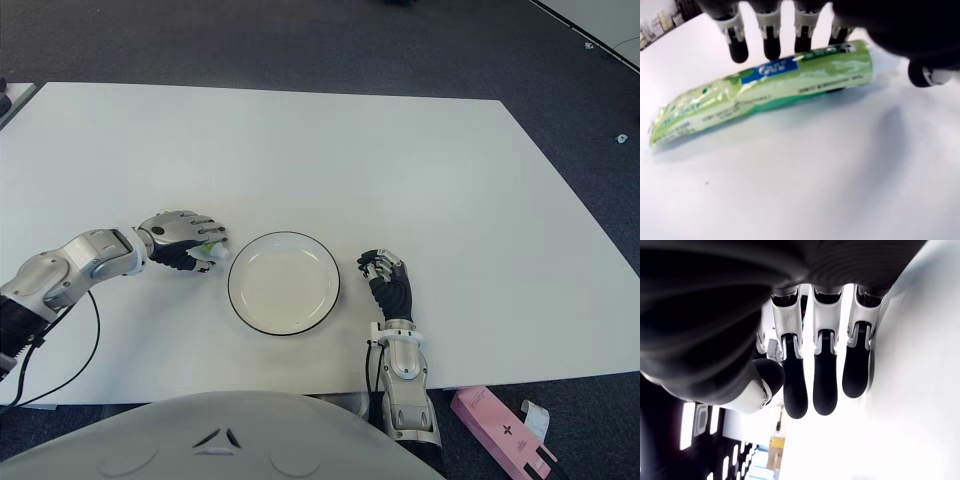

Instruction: Put the toothpaste on the table into the plate.

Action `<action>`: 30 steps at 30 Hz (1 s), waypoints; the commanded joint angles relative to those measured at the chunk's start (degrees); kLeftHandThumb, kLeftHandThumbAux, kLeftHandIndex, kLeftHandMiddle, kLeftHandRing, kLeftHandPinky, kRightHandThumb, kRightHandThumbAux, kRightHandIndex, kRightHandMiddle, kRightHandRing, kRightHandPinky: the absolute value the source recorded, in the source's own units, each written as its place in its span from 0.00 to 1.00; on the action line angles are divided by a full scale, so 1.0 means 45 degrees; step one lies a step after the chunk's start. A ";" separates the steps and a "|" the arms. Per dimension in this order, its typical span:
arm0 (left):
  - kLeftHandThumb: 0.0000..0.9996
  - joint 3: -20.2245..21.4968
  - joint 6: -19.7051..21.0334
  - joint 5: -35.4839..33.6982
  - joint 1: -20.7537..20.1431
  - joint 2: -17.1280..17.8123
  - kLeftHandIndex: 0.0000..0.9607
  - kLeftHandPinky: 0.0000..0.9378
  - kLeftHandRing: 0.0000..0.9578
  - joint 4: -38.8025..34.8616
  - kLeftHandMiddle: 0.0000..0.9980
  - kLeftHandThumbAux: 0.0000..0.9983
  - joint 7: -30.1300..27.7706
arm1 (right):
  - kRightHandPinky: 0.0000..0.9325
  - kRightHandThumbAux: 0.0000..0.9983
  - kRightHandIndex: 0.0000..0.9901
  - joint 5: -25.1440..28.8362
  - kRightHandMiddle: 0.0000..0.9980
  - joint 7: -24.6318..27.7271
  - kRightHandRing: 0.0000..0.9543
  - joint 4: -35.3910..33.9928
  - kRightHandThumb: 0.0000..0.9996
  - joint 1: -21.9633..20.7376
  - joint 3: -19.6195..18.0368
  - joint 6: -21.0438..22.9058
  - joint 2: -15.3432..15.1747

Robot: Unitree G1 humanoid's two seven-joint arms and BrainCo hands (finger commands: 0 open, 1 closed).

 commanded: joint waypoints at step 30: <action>0.59 -0.0865 0.2717 0.1889 0.1916 -0.2699 0.00 0.27 0.14 0.5830 0.10 0.21 0.7963 | 0.49 0.73 0.43 0.0207 0.49 0.0331 0.49 -0.0358 0.70 0.0728 -0.0165 0.0236 -0.0126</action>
